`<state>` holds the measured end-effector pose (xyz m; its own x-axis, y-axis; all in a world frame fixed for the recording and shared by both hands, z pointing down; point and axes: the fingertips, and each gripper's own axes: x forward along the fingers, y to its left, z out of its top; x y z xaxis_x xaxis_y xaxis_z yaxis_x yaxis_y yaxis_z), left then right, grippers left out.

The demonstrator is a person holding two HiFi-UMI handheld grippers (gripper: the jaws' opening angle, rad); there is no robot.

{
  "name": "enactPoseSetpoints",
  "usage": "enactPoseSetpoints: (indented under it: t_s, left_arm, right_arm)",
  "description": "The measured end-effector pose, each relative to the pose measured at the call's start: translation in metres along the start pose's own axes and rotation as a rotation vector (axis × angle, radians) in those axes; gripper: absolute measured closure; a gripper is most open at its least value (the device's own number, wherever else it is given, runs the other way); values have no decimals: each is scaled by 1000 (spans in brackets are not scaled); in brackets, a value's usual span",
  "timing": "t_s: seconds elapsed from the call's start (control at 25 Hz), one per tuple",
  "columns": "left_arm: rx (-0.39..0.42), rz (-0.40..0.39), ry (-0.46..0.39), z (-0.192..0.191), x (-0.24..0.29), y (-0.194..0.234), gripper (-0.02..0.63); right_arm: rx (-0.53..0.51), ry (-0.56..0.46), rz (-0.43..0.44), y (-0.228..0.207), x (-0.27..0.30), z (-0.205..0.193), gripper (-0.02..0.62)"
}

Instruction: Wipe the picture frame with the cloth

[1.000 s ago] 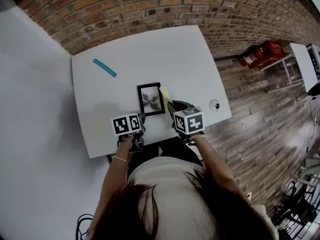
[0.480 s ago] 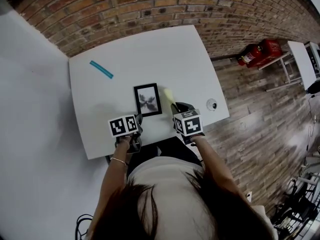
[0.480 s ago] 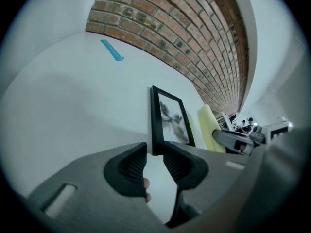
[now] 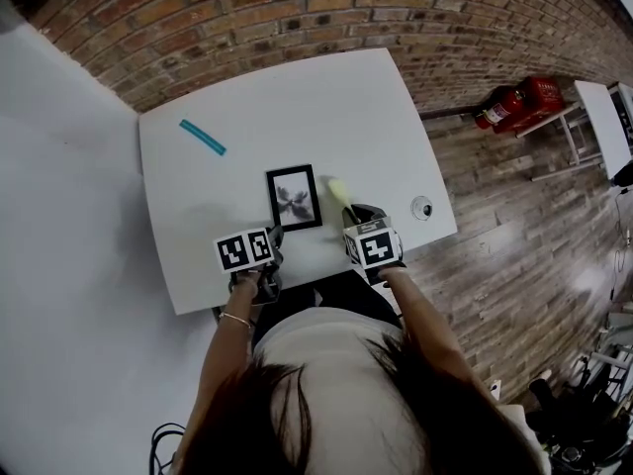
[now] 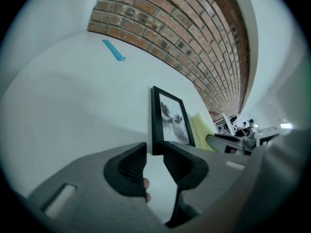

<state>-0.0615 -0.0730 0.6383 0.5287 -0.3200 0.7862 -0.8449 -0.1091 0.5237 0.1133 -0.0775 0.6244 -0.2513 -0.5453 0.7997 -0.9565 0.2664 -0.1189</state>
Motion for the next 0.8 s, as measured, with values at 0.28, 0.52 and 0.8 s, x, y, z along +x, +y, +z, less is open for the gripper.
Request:
enactPoseSetpoints:
  t_s: [0.28, 0.52, 0.8]
  left_arm:
    - [-9, 1, 0, 0, -1, 0, 497]
    - [11, 8, -2, 1, -2, 1, 485]
    - [49, 6, 20, -1, -4, 0, 451]
  right_arm:
    - [0, 28, 27, 4, 8, -6, 554]
    - [6, 52, 53, 6, 14, -12, 530]
    - [22, 54, 72, 6, 14, -13, 488]
